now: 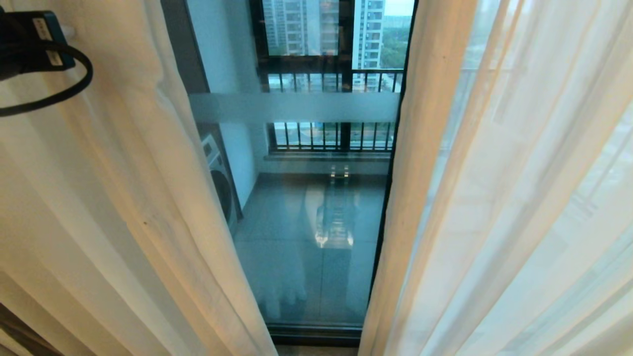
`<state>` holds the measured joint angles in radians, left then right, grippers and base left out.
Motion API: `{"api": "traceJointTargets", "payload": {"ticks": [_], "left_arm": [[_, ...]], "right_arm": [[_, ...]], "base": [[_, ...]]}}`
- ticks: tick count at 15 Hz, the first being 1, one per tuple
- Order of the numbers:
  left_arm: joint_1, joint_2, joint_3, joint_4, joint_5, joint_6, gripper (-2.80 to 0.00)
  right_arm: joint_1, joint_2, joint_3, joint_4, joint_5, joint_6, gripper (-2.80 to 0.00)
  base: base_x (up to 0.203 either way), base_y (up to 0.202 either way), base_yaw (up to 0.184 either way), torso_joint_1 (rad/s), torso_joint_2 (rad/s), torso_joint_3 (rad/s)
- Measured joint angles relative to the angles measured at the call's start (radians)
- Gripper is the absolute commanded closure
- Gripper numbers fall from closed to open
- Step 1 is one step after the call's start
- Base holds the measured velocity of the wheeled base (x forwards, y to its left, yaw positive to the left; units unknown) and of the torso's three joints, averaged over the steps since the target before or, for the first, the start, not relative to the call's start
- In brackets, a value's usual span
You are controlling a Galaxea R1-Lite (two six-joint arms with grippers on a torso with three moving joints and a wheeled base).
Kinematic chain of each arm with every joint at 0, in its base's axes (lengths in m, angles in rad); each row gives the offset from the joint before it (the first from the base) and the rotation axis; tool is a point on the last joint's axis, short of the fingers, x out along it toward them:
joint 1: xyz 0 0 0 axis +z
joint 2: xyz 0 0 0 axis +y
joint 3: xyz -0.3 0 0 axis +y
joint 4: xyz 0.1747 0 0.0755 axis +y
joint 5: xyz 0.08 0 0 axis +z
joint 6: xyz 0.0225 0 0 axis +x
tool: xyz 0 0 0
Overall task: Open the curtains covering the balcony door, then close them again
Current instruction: Pull the inner curtains open on both sides
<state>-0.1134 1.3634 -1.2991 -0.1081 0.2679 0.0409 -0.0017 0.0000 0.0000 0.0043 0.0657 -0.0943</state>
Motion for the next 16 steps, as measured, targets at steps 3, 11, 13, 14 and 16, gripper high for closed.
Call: {"api": "traceJointTargets", "payload": {"ticks": [3,11,13,14,16], "left_arm": [[-0.001,0.002,-0.002,0.0,-0.001,0.0,0.0],[-0.001,0.002,-0.002,0.0,-0.001,0.0,0.0],[-0.006,0.002,-0.002,0.0,0.0,0.0,0.0],[-0.006,0.002,-0.002,0.0,0.0,0.0,0.0],[-0.008,0.002,-0.002,0.0,0.0,0.0,0.0]], "right_arm": [[0.0,0.0,0.0,0.0,0.0,0.0,0.0],[0.0,0.0,0.0,0.0,0.0,0.0,0.0],[0.0,0.0,0.0,0.0,0.0,0.0,0.0],[0.0,0.0,0.0,0.0,-0.001,0.0,0.0],[0.0,0.0,0.0,0.0,0.0,0.0,0.0]], "base": [[0.0,0.189,0.003,0.001,0.0,0.001],[0.0,0.189,0.002,0.003,0.0,0.003],[0.0,0.187,0.0,-0.002,0.0,0.004],[0.0,0.187,0.001,0.002,0.0,0.002],[0.0,0.187,-0.001,0.003,0.0,0.002]]}}
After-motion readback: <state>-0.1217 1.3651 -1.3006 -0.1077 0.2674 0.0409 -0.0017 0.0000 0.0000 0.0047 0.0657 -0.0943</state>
